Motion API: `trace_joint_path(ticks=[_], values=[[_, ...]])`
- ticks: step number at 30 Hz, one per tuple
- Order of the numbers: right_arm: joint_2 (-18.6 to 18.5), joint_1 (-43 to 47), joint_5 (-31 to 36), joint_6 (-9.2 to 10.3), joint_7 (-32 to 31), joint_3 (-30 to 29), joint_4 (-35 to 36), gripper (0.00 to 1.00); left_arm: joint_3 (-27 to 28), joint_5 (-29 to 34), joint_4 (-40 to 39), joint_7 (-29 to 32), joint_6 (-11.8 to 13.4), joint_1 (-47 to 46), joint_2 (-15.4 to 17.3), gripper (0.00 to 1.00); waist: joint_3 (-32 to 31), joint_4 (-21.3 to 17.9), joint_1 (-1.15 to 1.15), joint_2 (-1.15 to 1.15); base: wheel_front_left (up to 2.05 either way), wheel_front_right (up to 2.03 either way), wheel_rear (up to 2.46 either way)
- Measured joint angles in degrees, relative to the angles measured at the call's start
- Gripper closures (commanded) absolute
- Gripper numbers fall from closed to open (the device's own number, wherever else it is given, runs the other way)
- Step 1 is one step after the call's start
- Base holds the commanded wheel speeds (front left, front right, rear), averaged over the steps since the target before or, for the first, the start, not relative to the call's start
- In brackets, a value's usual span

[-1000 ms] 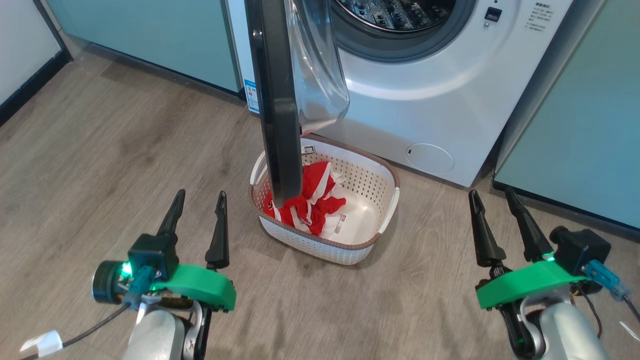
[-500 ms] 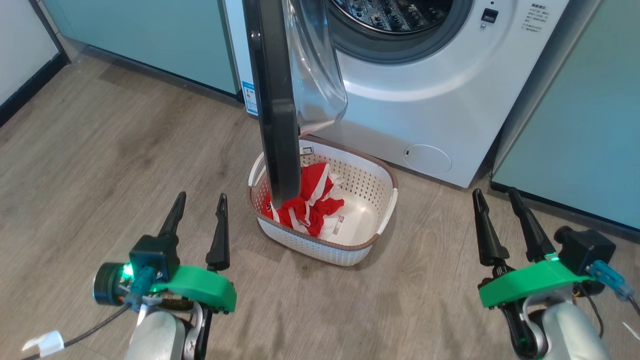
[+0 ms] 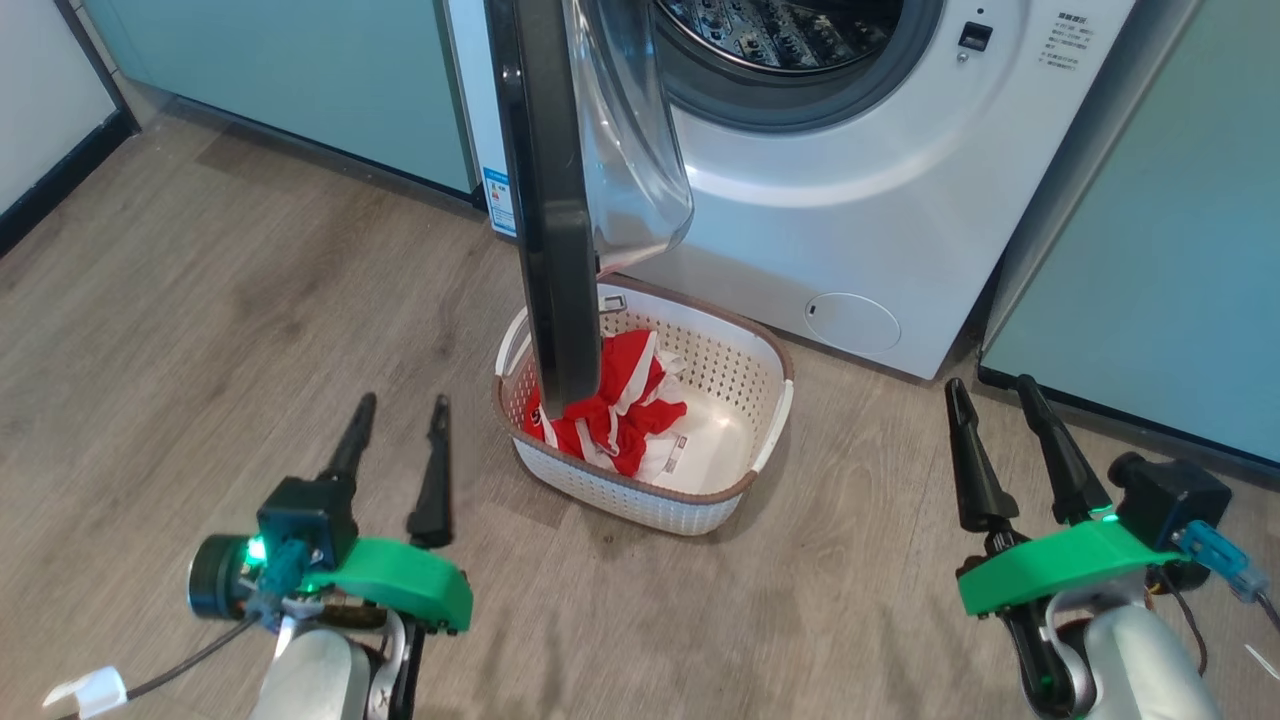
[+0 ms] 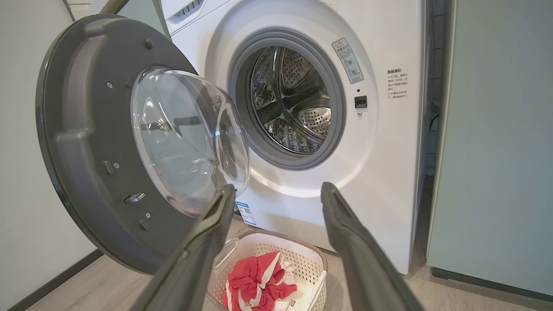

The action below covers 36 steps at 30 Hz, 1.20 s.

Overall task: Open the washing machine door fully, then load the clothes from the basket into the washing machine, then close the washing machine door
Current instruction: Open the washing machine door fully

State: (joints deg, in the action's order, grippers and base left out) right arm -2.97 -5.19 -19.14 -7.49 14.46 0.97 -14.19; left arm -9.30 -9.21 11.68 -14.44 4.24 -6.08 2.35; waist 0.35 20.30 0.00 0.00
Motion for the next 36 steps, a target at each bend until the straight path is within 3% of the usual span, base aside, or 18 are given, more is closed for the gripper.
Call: trace_joint_path(ticks=[1, 2, 13, 25, 36], values=[[0.0, 0.0, 0.0, 0.00, 0.0, 0.0, 0.0, 0.00, 0.0, -0.4, 0.1, 0.0, 0.0, 0.1, 0.0, 0.70, 0.0, 0.0, 0.00, 0.00, 0.00, 0.00, 0.00], [0.0, 0.0, 0.0, 0.00, 0.0, 0.0, 0.0, 0.00, 0.0, -0.6, 0.2, 0.0, 0.0, 0.2, 0.0, 1.00, 0.0, 0.0, 0.00, 0.00, 0.00, 0.00, 0.00], [0.0, 0.0, 0.0, 0.00, 0.0, 0.1, 0.0, 0.00, 0.5, -2.0, -2.7, 0.0, 0.0, 0.2, 0.0, 1.00, 1.1, -0.4, 0.00, 0.00, 0.00, 0.00, 0.00], [0.0, -0.4, 1.0, 0.00, 0.0, 1.3, 0.0, 0.00, 5.0, -3.4, -17.8, -0.3, 1.3, -10.7, -0.1, 1.00, 2.8, -1.4, 0.00, 0.00, 0.00, 0.00, 0.00], [0.0, -2.5, 1.2, 0.00, 0.0, 3.2, -0.3, 0.00, -0.8, -4.0, -17.9, -0.3, 0.9, -19.1, -0.2, 1.00, 4.9, -4.4, 0.00, 0.00, 0.00, 0.00, 0.00]])
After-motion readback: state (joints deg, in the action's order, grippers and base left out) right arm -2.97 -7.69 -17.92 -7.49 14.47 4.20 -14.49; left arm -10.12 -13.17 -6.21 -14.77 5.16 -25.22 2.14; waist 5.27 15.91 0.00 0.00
